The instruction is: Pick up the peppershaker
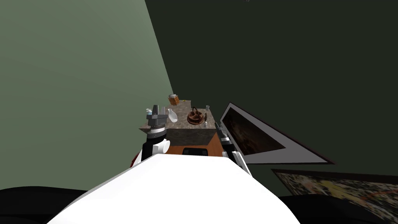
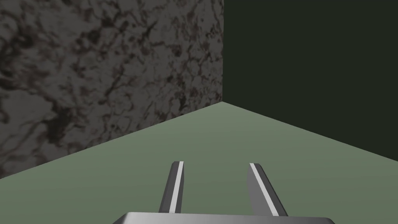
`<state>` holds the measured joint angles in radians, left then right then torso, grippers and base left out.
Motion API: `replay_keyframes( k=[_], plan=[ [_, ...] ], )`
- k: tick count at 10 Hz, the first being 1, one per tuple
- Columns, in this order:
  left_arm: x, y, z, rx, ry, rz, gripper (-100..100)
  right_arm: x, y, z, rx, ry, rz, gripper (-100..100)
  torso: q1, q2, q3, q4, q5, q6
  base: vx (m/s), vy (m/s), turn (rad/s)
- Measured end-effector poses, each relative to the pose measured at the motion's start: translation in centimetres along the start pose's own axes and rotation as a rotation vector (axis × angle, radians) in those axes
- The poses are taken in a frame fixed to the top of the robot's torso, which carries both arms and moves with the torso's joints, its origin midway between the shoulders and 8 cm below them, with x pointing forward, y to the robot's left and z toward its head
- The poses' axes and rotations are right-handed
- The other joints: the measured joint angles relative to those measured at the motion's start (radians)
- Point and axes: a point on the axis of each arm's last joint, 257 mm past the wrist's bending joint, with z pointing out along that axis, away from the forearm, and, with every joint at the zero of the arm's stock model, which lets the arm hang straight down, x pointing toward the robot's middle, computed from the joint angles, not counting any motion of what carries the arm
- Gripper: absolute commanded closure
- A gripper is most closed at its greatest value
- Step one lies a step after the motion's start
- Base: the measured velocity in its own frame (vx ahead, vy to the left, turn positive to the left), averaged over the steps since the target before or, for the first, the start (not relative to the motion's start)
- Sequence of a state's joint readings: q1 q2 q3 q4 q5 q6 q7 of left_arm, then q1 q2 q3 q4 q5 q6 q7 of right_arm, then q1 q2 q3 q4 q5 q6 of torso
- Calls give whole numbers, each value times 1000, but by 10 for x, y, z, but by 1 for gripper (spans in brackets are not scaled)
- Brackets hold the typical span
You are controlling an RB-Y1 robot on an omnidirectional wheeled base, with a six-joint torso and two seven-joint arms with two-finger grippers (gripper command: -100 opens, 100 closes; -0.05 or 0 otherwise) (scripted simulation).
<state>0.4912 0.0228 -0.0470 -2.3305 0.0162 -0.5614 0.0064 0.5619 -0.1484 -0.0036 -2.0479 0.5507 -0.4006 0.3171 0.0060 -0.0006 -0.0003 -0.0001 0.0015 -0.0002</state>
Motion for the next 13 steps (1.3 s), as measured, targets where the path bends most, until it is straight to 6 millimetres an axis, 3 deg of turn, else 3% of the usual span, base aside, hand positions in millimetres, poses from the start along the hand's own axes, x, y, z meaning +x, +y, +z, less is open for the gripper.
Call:
replay_keyframes(
  k=[5,13],
  plan=[
    [0,0,0,0,0,0,0,25,-31,-7,74,65,-150,-100,1,-1,0,0,0,0,4,101,-33],
    [0,0,0,0,0,0,0,66,-97,-15,198,199,-388,-100,1,-3,-2,-1,0,0,28,114,2]
  ],
)
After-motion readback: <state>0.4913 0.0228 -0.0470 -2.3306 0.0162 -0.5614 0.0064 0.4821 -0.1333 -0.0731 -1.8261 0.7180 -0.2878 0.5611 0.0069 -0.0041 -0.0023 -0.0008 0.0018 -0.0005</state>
